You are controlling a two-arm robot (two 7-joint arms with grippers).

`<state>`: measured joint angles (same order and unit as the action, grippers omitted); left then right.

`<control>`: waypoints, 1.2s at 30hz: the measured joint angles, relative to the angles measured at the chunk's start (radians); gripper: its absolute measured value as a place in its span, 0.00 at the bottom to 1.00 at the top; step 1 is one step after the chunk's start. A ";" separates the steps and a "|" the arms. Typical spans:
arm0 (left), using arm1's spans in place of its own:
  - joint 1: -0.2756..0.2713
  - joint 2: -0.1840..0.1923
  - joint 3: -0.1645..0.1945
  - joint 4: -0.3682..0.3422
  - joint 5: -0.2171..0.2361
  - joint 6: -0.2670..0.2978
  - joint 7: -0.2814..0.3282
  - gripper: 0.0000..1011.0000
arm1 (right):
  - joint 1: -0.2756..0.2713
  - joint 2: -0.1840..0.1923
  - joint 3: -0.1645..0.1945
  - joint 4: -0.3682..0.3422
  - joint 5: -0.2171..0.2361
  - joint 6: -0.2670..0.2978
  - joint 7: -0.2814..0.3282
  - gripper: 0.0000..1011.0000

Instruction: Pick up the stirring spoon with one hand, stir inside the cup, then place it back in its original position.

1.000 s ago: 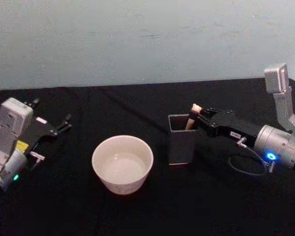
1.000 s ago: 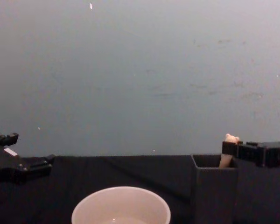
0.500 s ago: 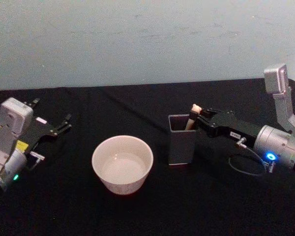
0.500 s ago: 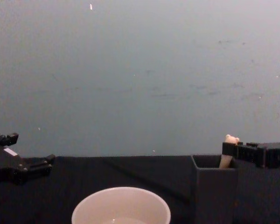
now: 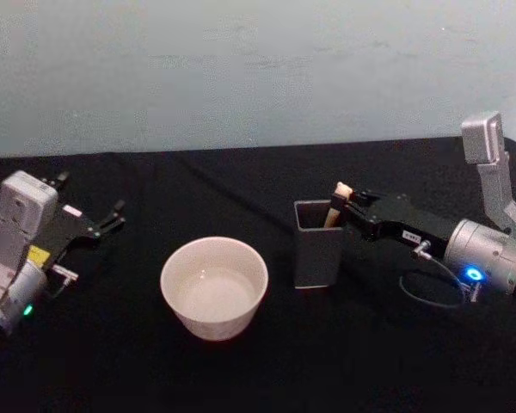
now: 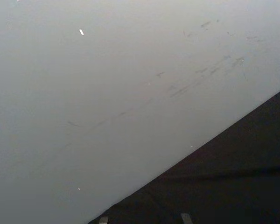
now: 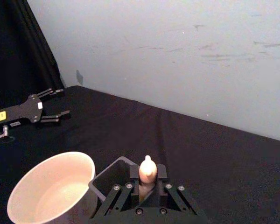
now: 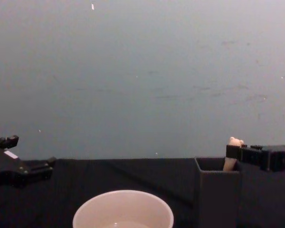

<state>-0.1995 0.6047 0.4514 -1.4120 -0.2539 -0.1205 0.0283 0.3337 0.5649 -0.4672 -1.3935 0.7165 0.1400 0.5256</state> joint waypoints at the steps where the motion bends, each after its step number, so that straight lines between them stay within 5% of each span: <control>1: 0.000 0.000 0.000 0.000 0.000 0.000 0.000 0.99 | 0.000 0.000 0.000 0.000 0.000 0.000 0.000 0.21; 6: 0.000 0.000 0.000 0.000 0.000 0.000 0.000 0.99 | 0.000 0.000 -0.001 0.001 0.000 0.002 0.000 0.30; 28: 0.000 0.000 0.000 0.000 0.000 0.000 0.000 0.99 | -0.001 0.000 0.001 -0.002 0.000 0.000 0.001 0.99; 36: 0.000 0.000 0.000 0.000 0.000 0.000 0.000 0.99 | -0.020 0.008 0.019 -0.043 -0.009 -0.031 0.007 0.99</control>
<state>-0.1995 0.6047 0.4514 -1.4120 -0.2539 -0.1205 0.0283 0.3135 0.5729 -0.4484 -1.4362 0.7072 0.1091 0.5323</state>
